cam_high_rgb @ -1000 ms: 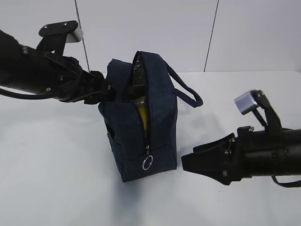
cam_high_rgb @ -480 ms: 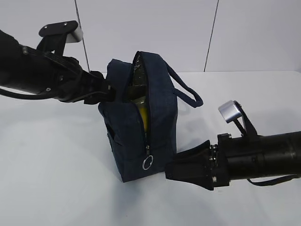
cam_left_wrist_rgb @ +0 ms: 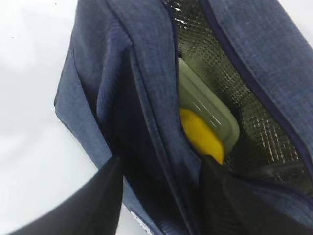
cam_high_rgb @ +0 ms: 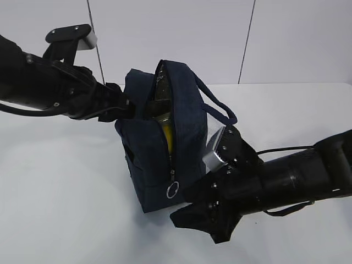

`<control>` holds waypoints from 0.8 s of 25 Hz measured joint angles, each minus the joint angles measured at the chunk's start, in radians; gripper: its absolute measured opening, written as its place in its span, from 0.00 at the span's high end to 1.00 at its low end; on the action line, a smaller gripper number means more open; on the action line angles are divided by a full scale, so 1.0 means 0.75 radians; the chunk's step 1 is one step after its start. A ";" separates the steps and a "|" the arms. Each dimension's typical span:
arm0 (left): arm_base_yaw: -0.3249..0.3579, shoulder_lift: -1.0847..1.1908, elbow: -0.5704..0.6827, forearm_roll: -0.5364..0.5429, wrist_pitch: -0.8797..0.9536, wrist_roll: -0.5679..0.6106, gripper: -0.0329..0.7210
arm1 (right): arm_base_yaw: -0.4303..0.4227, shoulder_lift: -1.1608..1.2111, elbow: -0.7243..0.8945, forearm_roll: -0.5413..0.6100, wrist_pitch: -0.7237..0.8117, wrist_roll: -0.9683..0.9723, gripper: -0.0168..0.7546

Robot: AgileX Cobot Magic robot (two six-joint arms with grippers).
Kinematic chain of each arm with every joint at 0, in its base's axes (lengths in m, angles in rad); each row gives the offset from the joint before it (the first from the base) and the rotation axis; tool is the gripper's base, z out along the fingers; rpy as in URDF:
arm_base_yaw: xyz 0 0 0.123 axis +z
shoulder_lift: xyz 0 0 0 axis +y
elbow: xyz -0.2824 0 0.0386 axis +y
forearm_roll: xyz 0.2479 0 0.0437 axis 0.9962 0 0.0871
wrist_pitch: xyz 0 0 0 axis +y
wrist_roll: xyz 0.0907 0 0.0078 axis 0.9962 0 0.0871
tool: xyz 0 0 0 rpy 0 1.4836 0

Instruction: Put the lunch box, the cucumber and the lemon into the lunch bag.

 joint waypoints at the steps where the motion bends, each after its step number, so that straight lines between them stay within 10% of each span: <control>1: 0.000 0.000 0.000 0.000 0.000 0.000 0.48 | 0.014 0.000 -0.010 0.000 -0.038 0.000 0.38; 20: 0.000 0.000 0.000 0.000 0.000 0.000 0.48 | 0.047 0.143 -0.153 0.005 -0.150 0.147 0.37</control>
